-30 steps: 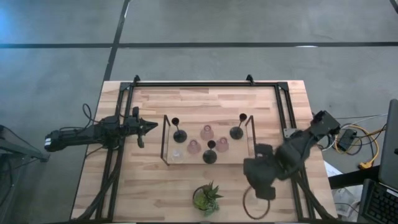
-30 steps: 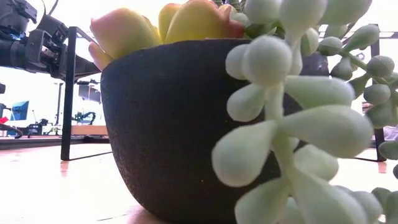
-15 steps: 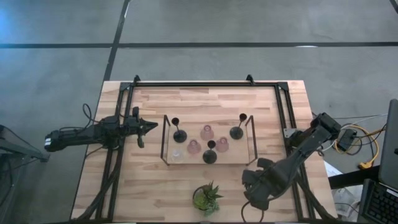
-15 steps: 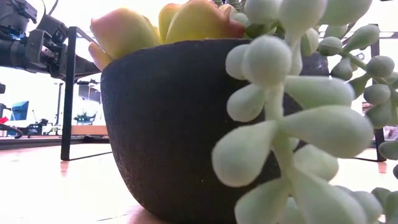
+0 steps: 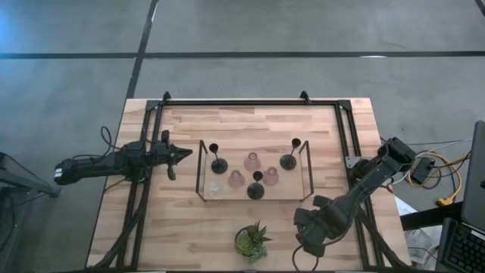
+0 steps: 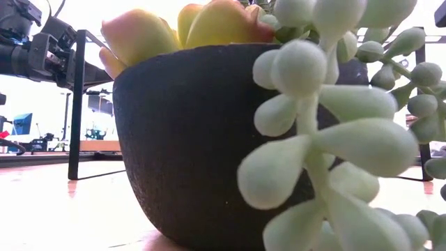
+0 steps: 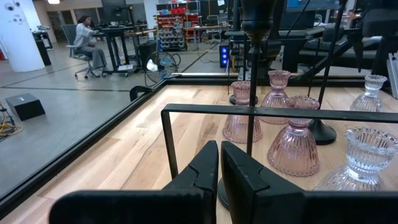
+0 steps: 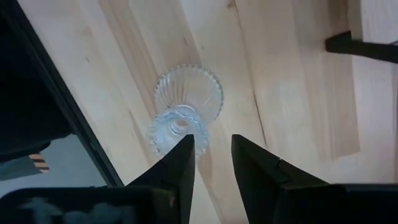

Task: Pick & Place candle stick holders
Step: Put the transparent glass candle holder on the shelf

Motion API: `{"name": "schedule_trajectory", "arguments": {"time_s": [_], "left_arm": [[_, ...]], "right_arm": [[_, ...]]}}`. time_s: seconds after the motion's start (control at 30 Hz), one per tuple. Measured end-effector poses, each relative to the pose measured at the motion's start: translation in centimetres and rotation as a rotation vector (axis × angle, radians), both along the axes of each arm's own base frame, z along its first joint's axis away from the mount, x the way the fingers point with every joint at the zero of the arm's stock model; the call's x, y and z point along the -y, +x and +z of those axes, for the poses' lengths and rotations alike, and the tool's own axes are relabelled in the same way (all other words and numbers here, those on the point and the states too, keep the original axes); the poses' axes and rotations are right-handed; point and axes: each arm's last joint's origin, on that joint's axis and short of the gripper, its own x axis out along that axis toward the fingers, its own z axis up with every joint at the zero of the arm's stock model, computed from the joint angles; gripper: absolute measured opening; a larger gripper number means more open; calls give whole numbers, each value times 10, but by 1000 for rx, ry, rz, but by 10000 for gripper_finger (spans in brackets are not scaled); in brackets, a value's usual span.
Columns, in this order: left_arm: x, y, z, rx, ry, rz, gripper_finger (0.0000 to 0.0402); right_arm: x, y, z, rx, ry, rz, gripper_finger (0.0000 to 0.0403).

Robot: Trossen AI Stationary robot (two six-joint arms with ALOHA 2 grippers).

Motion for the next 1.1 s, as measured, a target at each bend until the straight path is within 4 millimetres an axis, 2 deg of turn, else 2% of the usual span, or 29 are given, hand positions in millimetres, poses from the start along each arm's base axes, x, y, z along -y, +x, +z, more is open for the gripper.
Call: {"name": "schedule_trajectory", "arguments": {"time_s": [0.3, 0.53, 0.67, 0.83, 0.97, 1.1], "left_arm": [[0, 0, 0, 0, 0, 1, 23], [0, 0, 0, 0, 0, 1, 23], [0, 0, 0, 0, 0, 0, 23], [0, 0, 0, 0, 0, 1, 23], [0, 0, 0, 0, 0, 1, 23], [0, 0, 0, 0, 0, 0, 23]], "right_arm": [[1, -6, -17, -54, 16, -7, 124], [2, -6, -34, -23, 35, 23, 132], [3, -7, -43, -7, 69, 40, 108], [0, -4, -47, 44, 110, 117, 30], [-1, 5, -38, 76, 123, 164, 24], [9, 18, -22, 128, 110, 178, 20]]}}
